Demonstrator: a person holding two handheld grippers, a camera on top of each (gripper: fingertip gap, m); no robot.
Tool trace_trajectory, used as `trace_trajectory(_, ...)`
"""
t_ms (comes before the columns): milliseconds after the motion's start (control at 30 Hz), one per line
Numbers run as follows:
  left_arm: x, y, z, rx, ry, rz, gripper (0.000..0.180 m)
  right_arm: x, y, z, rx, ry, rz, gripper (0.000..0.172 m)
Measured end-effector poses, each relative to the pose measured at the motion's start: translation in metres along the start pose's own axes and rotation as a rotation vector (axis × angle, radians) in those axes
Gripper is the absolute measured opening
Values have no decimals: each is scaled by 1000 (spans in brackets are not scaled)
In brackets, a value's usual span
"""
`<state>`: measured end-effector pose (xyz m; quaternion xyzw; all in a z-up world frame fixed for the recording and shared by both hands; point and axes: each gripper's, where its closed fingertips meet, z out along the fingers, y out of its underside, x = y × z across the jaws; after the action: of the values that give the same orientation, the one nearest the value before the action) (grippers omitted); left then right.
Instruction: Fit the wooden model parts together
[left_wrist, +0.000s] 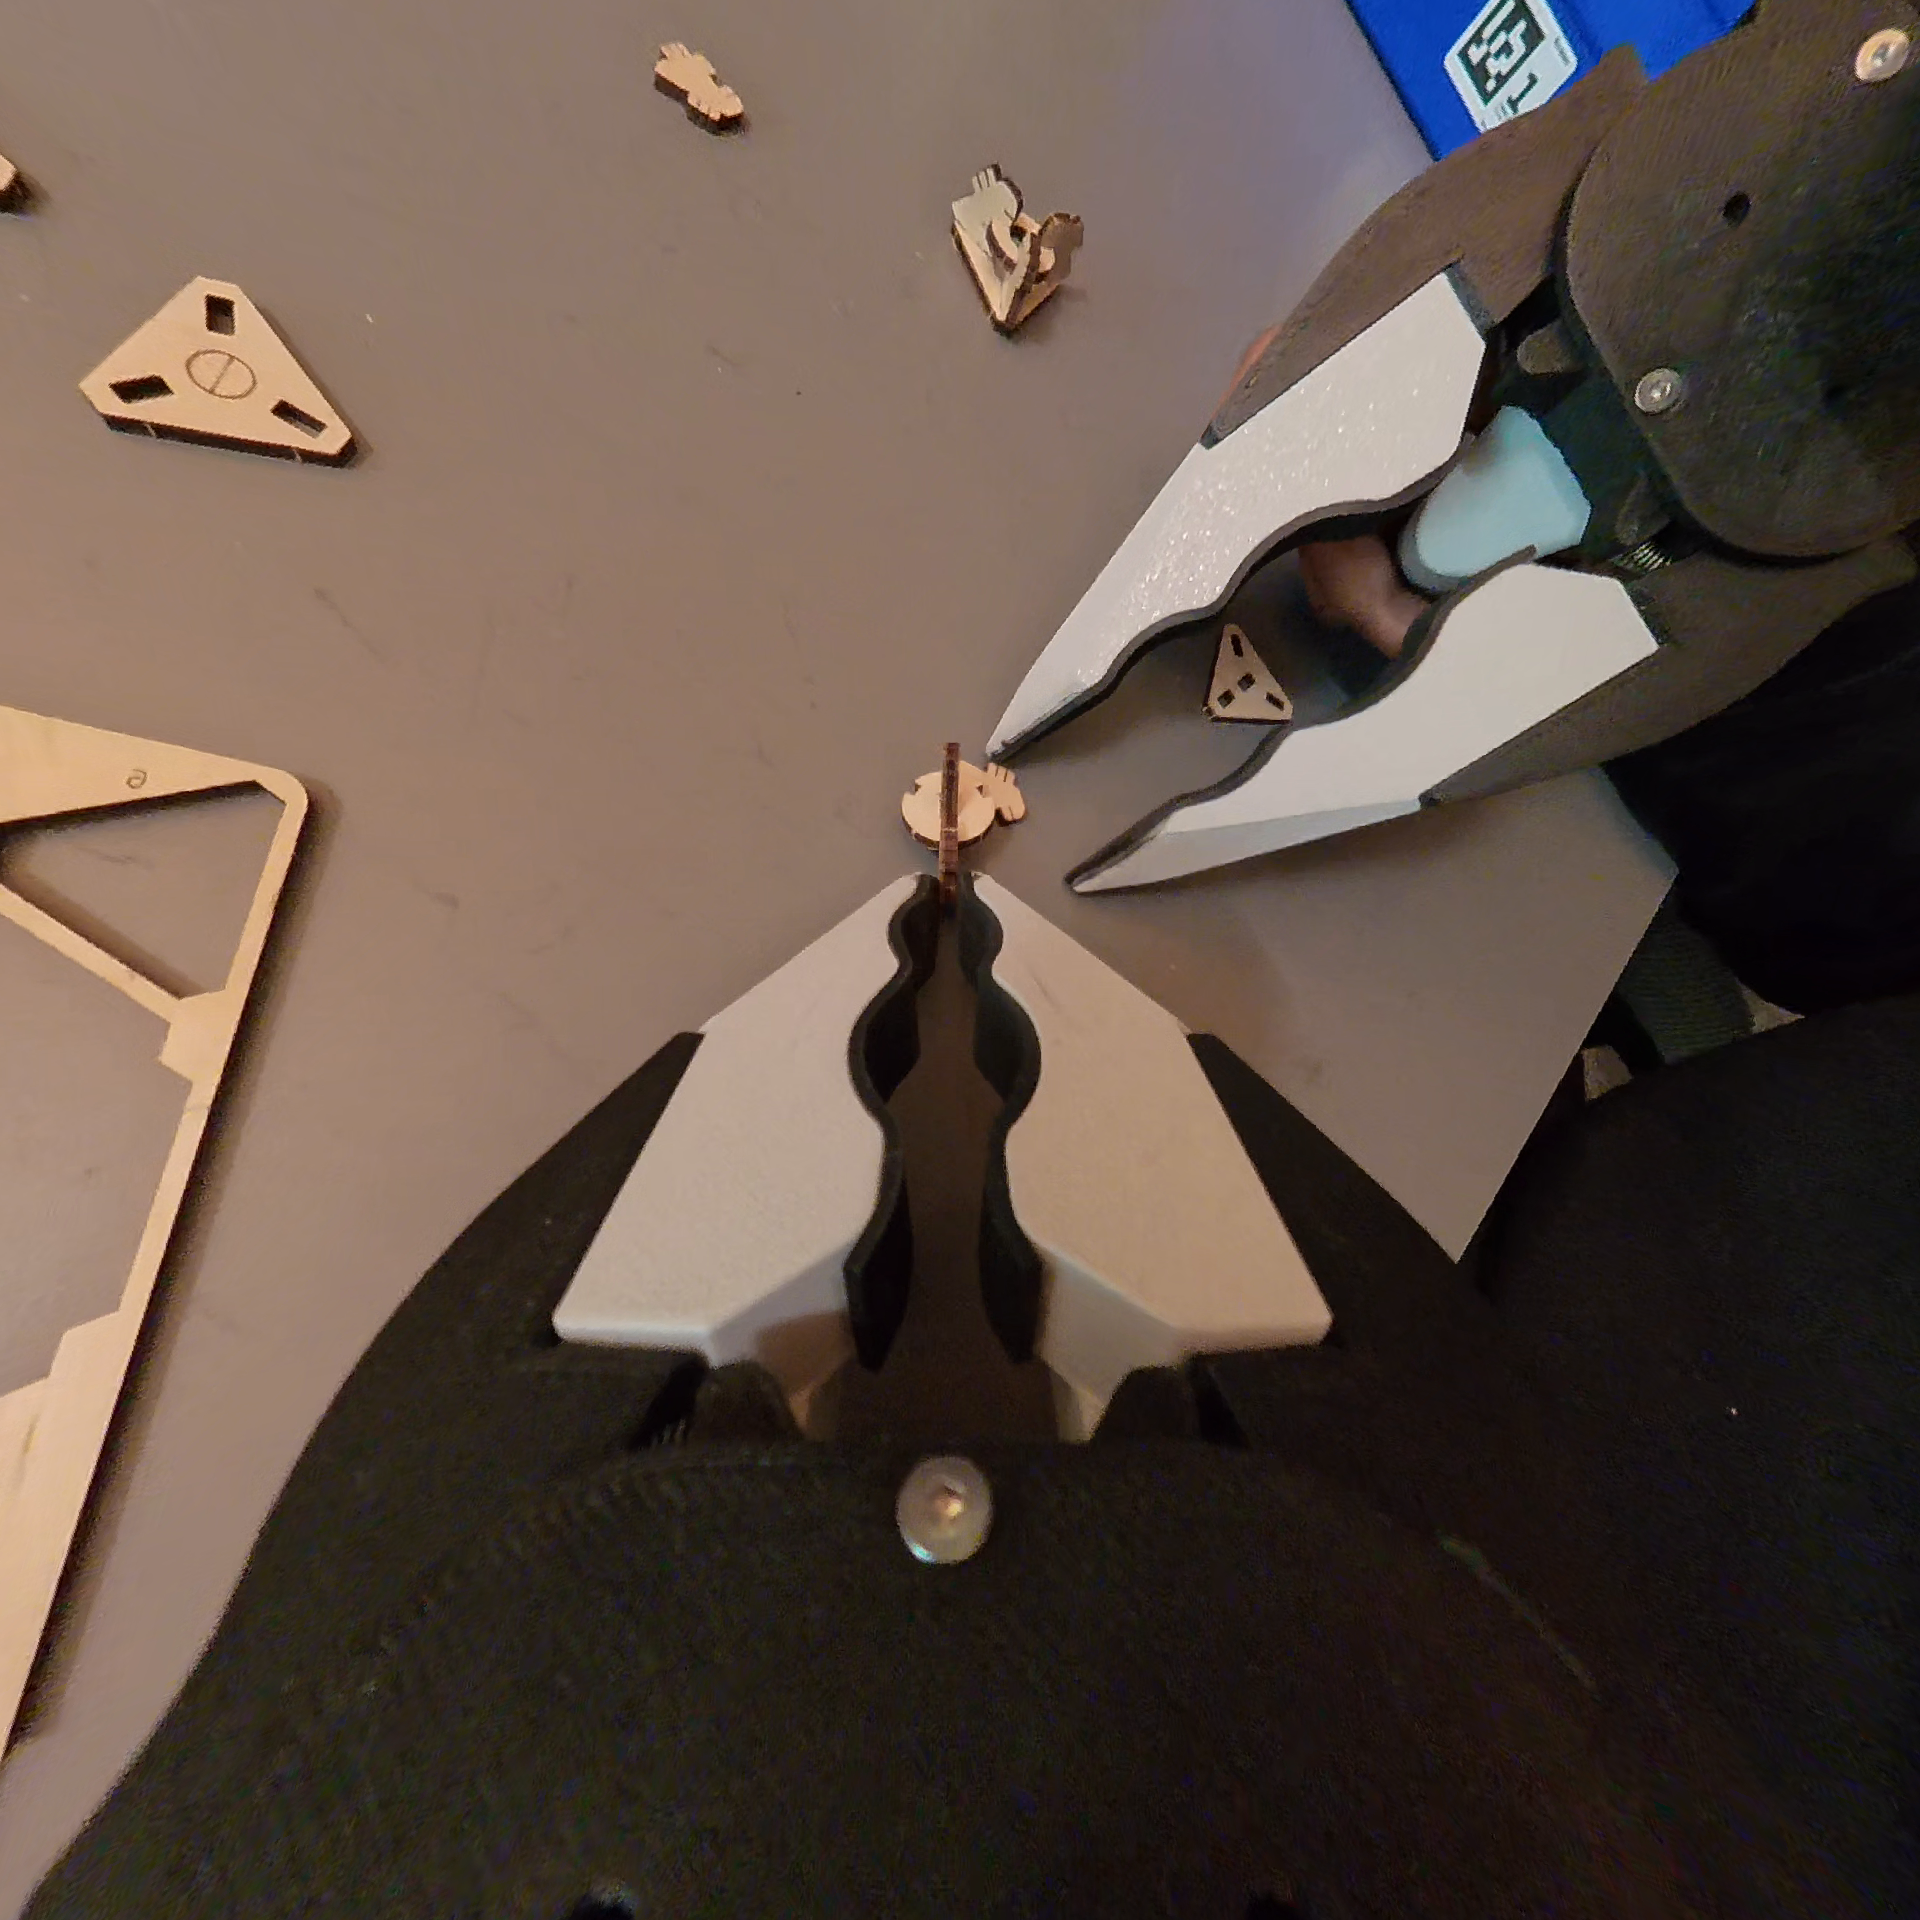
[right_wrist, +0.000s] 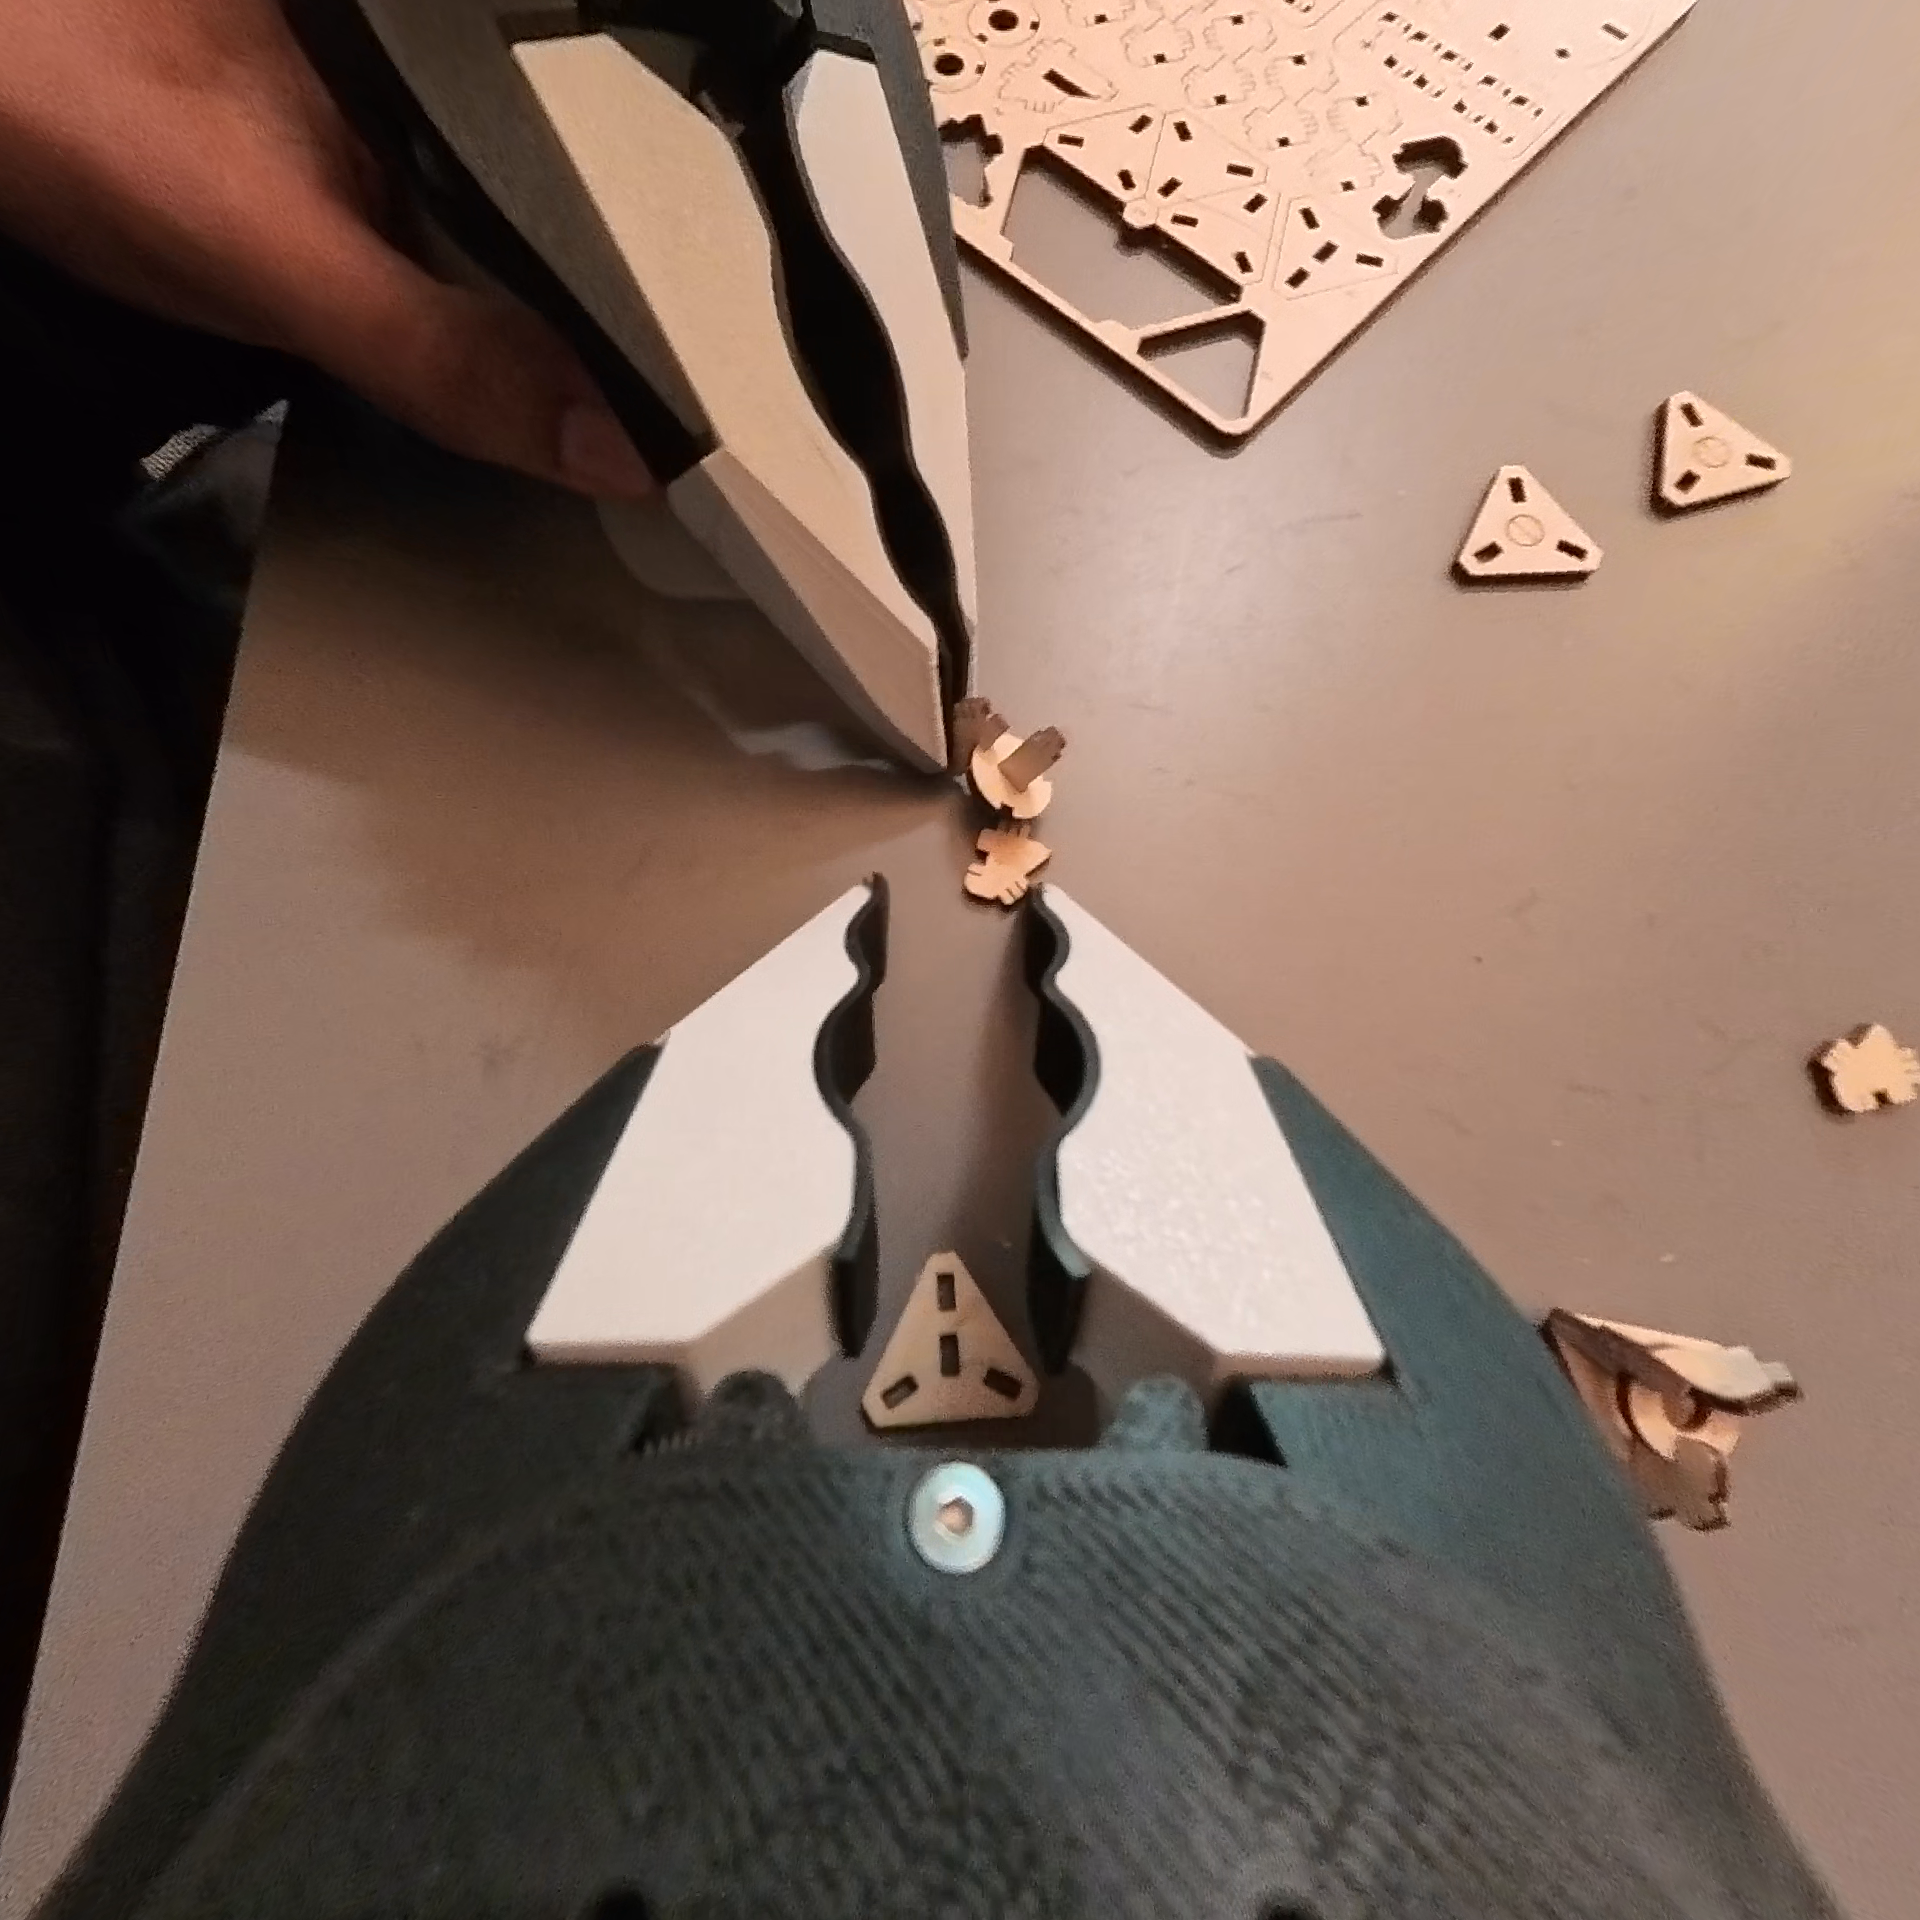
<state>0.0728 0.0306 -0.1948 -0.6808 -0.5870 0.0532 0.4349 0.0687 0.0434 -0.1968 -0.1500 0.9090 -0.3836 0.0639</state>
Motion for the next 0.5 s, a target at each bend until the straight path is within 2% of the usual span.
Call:
trace_trajectory(100,1,4,-3,-12,27,-8,1,3,-3,3,6,7,3,23)
trace_trajectory(200,7,13,-9,-61,94,-48,1,7,-8,8,6,12,20,12)
trace_trajectory(333,-1,16,-18,-62,92,-90,2,7,-9,9,-22,16,19,11)
trace_trajectory(500,-1,4,-29,1,57,-44,24,0,-17,1,71,-61,88,11)
